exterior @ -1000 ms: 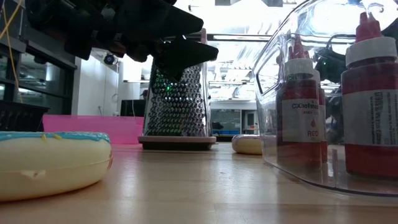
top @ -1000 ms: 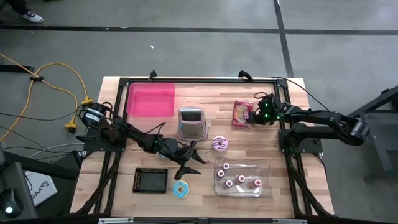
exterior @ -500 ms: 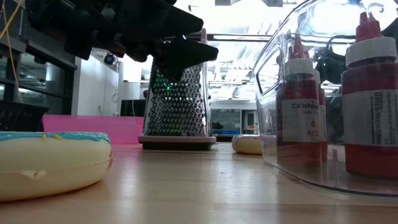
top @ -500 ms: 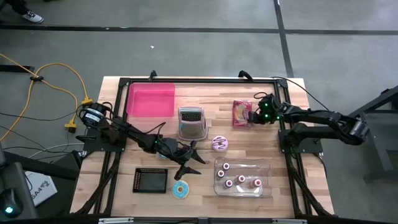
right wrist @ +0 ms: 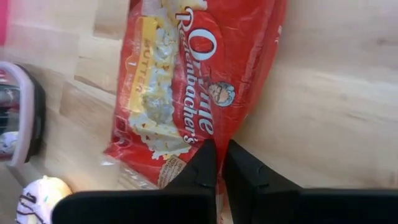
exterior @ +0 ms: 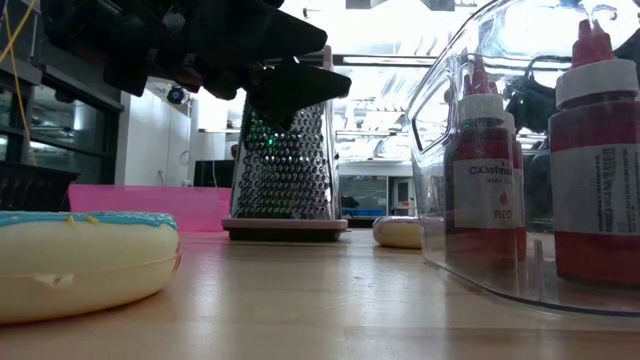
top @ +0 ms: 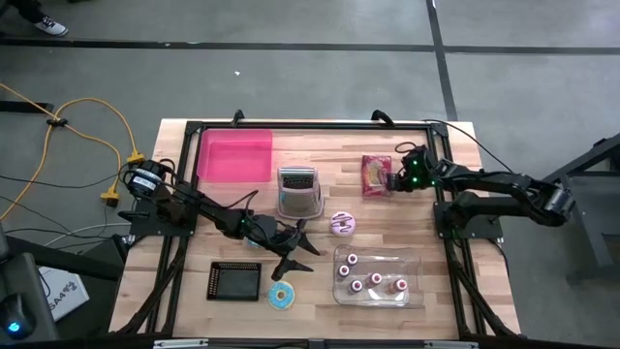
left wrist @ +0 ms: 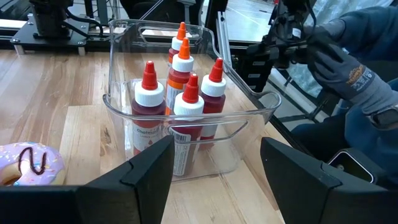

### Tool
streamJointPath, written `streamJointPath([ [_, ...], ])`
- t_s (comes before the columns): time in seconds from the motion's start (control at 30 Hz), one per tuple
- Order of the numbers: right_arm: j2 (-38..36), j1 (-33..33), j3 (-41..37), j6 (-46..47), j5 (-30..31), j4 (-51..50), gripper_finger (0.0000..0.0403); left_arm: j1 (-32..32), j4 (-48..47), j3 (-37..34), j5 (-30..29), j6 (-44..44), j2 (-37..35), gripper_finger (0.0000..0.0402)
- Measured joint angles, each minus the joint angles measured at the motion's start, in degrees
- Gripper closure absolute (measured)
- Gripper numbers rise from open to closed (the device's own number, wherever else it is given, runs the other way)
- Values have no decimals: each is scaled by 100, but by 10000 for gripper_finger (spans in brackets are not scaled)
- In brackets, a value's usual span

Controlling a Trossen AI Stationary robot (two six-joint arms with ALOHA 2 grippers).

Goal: Pick & Place Food Item
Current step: Put the popcorn bag into the pink bin

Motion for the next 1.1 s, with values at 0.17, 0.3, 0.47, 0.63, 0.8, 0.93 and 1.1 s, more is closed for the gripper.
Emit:
streamJointPath([
  [0.17, -58, 2, -4, -59, -84, 268, 398, 0, -1, 1, 0, 0, 0, 168],
  [0.3, -219, 4, -4, -95, -199, 360, 399, -1, -2, 1, 0, 0, 0, 168],
  [0.47, -575, 78, -4, -111, -272, 472, 399, 1, -1, 1, -1, 0, 0, 168],
  [0.63, -1003, 326, -2, -108, -303, 484, 399, 0, -1, 1, 0, 0, 0, 168],
  [0.8, -1439, 593, 5, -69, -307, 718, 399, 2, -2, 1, -2, 0, 0, 168],
  [0.93, -1740, 739, 7, -67, -407, 1038, 399, 1, -2, 1, 0, 0, 0, 168],
  [1.1, -1973, 899, 12, -97, -532, 1428, 399, 1, 0, 0, 0, 0, 0, 168],
])
